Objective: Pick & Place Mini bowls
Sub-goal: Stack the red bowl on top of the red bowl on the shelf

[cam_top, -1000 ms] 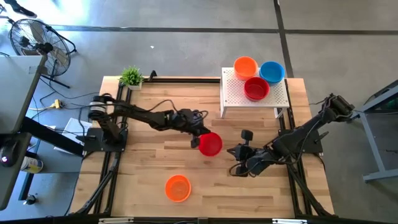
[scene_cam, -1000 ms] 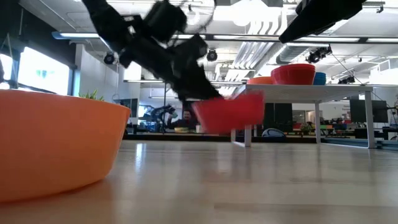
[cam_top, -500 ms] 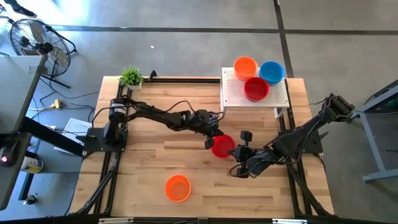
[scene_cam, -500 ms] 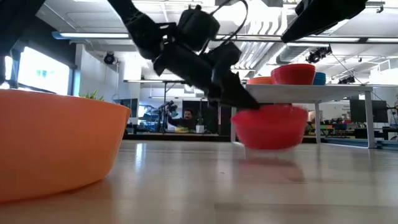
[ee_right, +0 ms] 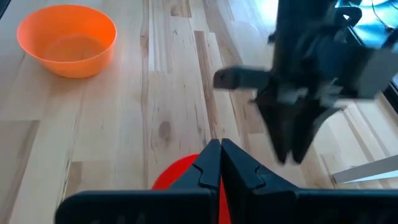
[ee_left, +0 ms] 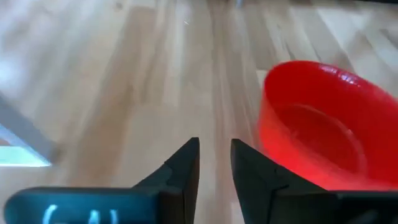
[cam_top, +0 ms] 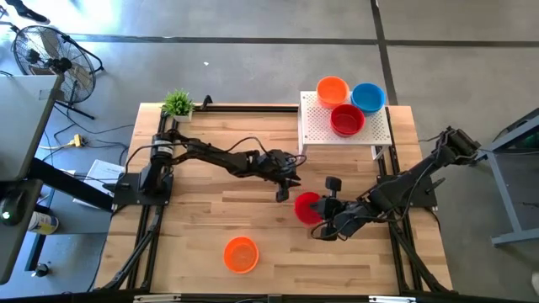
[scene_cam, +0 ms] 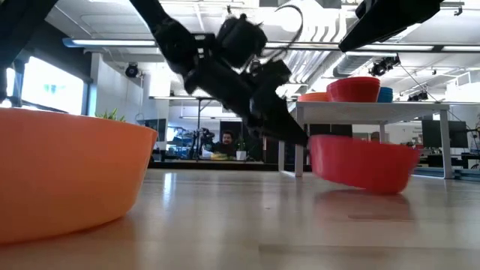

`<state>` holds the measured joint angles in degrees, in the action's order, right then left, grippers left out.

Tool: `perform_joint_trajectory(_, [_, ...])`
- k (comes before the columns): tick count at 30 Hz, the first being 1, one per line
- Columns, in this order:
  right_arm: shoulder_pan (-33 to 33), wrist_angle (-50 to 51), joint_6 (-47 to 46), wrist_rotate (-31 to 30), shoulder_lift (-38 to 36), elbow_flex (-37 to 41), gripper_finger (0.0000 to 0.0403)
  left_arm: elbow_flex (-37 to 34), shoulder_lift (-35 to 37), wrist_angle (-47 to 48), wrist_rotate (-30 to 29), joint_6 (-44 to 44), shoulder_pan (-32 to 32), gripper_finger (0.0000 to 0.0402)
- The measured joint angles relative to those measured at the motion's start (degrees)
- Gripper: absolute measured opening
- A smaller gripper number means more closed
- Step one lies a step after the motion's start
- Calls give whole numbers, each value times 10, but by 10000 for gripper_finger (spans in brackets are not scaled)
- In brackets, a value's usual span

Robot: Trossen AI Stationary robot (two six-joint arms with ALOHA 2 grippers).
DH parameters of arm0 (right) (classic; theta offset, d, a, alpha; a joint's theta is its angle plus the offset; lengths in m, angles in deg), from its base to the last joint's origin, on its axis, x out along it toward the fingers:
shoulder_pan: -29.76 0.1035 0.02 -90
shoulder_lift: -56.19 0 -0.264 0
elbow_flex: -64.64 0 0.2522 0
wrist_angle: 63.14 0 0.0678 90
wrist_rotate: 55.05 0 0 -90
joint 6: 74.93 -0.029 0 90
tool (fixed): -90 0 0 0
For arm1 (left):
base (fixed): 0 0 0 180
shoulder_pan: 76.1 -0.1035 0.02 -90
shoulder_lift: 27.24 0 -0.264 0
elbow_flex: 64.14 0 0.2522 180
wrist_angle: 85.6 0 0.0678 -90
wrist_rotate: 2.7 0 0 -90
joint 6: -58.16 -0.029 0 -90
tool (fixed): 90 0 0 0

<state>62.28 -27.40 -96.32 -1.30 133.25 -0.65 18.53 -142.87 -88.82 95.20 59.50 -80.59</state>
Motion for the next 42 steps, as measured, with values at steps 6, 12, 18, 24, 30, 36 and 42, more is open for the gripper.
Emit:
perform_joint_trajectory(6, [0,1,0,10,0,0,0,-70,79,-45,-21,-26,0,52])
perform_joint_trajectory(12, [0,3,-12,5,0,0,1,-240,170,-216,-12,-38,0,4])
perform_joint_trajectory(18, [-7,2,-70,34,0,-1,41,-404,244,-349,-14,-24,0,8])
perform_joint_trajectory(24, [-10,5,-107,103,16,-3,94,-507,256,-471,-23,-11,0,9])
perform_joint_trajectory(30, [-8,141,-146,125,117,-84,106,-537,256,-497,-70,-8,0,9])
perform_joint_trajectory(36, [-6,250,-148,129,238,-181,106,-537,255,-502,-70,-8,0,9])
perform_joint_trajectory(42, [-6,281,-144,155,306,-231,106,-536,254,-490,-70,-8,0,9])
